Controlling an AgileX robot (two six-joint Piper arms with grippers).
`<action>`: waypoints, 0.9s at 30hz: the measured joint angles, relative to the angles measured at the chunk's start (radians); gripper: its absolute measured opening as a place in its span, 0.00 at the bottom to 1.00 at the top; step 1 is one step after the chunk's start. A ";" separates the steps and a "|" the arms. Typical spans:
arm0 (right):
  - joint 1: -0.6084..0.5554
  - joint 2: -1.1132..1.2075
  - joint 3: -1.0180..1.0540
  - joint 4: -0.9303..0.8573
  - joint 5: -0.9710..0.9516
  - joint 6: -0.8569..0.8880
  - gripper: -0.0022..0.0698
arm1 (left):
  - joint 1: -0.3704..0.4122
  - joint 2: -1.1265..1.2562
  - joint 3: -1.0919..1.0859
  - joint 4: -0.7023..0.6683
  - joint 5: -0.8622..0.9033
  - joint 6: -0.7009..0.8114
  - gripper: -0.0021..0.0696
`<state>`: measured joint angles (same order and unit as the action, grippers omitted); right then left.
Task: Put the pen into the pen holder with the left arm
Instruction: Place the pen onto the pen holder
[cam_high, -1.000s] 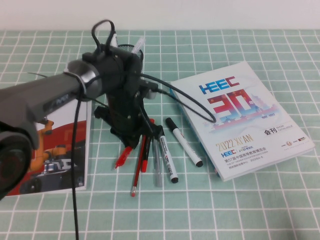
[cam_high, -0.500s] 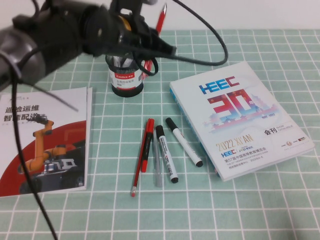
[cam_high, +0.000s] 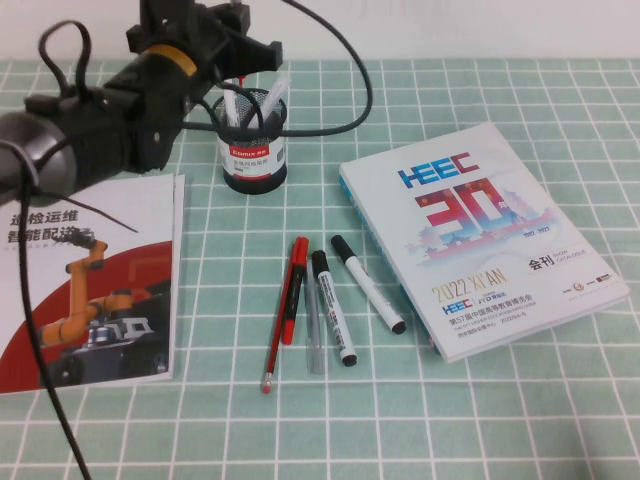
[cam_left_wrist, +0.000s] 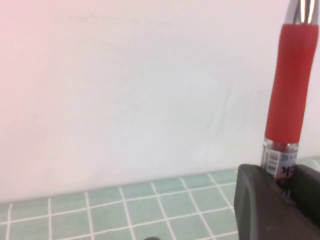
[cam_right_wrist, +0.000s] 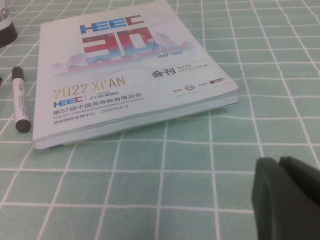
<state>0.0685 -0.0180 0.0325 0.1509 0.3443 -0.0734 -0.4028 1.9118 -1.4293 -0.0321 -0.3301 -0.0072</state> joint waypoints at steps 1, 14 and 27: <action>0.000 0.000 0.000 0.000 0.000 0.000 0.00 | 0.006 0.013 0.000 0.000 -0.020 -0.004 0.13; 0.000 0.000 0.000 0.000 0.000 0.000 0.00 | 0.036 0.132 0.002 0.000 -0.119 -0.077 0.13; 0.000 0.000 0.000 0.000 0.000 0.000 0.00 | 0.040 0.187 0.002 -0.004 -0.131 -0.047 0.13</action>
<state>0.0685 -0.0180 0.0325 0.1509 0.3443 -0.0734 -0.3625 2.0990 -1.4276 -0.0364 -0.4614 -0.0543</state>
